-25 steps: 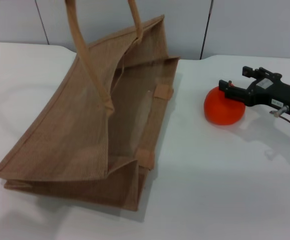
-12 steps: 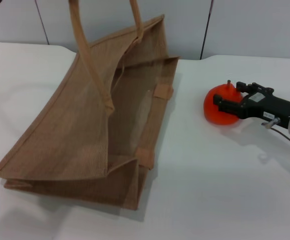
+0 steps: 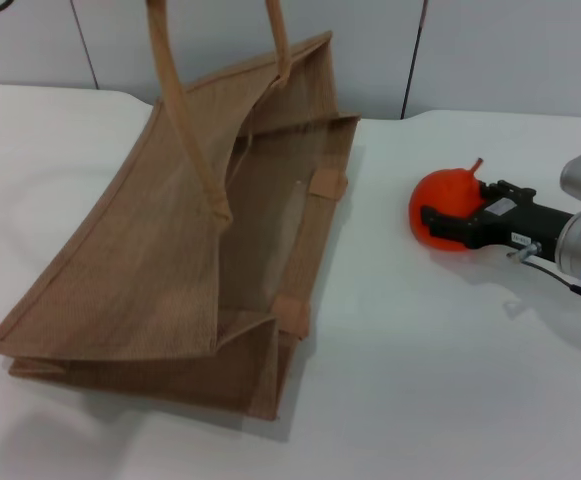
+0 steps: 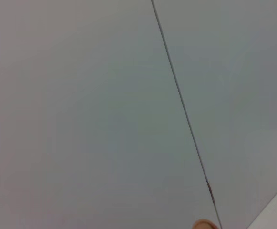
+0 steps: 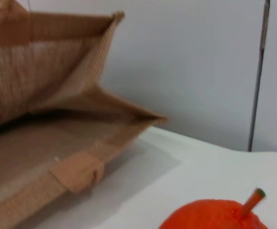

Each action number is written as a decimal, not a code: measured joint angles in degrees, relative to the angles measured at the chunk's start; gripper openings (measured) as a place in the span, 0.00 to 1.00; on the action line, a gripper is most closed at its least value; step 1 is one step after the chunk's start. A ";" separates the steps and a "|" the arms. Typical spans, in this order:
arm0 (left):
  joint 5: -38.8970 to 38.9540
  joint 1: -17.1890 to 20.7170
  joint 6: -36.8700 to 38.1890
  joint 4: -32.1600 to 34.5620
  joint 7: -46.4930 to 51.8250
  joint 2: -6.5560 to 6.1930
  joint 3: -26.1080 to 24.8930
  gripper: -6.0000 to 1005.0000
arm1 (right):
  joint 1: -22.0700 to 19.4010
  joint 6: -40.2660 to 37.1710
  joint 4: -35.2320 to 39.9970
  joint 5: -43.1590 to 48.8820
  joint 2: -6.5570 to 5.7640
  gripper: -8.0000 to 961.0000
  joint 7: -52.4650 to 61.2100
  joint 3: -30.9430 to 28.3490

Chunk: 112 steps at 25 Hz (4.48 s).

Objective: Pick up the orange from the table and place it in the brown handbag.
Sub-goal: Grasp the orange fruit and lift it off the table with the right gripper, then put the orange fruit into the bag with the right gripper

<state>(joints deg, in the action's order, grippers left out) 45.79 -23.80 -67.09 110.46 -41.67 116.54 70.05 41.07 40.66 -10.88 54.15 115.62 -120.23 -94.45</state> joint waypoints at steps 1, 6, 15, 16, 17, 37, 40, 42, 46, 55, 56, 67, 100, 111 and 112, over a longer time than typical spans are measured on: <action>0.00 -0.06 -0.01 -0.03 0.00 0.00 0.00 0.13 | 0.21 -0.11 0.27 0.26 0.02 0.92 0.12 0.02; -0.42 -0.05 -0.14 -0.07 -0.04 0.00 0.00 0.13 | 0.67 0.06 0.72 0.70 0.04 0.92 2.22 0.14; -0.62 0.20 -0.12 -0.27 -0.08 0.00 0.00 0.13 | 0.39 0.15 -0.16 0.75 -0.06 0.71 4.73 0.79; -0.62 0.20 -0.11 -0.36 -0.08 0.00 0.00 0.13 | 0.40 0.15 -0.34 0.77 -0.03 0.69 4.73 0.89; -0.62 0.20 -0.09 -0.48 -0.08 0.00 0.02 0.13 | 0.43 0.14 -0.58 0.78 -0.01 0.67 4.73 1.00; -1.39 0.07 0.13 -1.03 -0.17 -0.05 0.09 0.13 | 0.18 -0.41 -4.46 0.80 -0.48 0.51 4.89 1.33; -1.40 -0.05 0.13 -1.18 -0.17 -0.03 0.09 0.13 | -0.34 0.05 -6.81 0.80 -0.55 0.47 4.97 1.32; -1.41 -0.11 0.16 -1.25 -0.17 -0.02 0.09 0.13 | -0.84 1.05 -9.55 0.91 -0.60 0.45 5.26 1.36; -1.41 -0.56 0.24 -1.38 -0.17 0.00 0.13 0.13 | -2.62 3.62 -17.31 2.95 -0.50 0.42 7.16 1.40; -1.41 -0.90 1.88 -1.41 -0.91 -0.03 -0.14 0.13 | -8.77 7.68 -31.51 11.12 0.24 0.37 12.88 3.80; -1.43 -0.91 2.10 -1.39 -0.96 -0.07 -0.21 0.13 | -8.98 7.68 -31.75 11.13 0.24 0.37 13.07 4.25; -1.61 -1.26 3.30 -1.42 -1.59 -0.06 0.04 0.13 | -8.61 11.06 -32.99 11.21 0.22 0.27 14.20 8.65; 0.31 -2.94 3.29 -1.57 -1.58 -0.02 2.46 0.13 | 3.58 3.92 -21.31 10.57 0.31 0.44 9.98 15.83; 0.26 -2.57 3.91 -1.89 -1.56 0.00 2.27 0.13 | 3.76 3.89 -21.02 10.52 0.30 0.83 10.41 15.37; 0.26 -2.54 3.92 -1.89 -1.54 0.00 2.28 0.13 | 3.76 3.89 -21.02 10.52 0.30 0.84 10.42 15.27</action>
<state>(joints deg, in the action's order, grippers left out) 46.05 -26.34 -63.17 108.57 -43.21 116.54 72.32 44.82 44.56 -31.90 64.67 115.93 -109.81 -79.18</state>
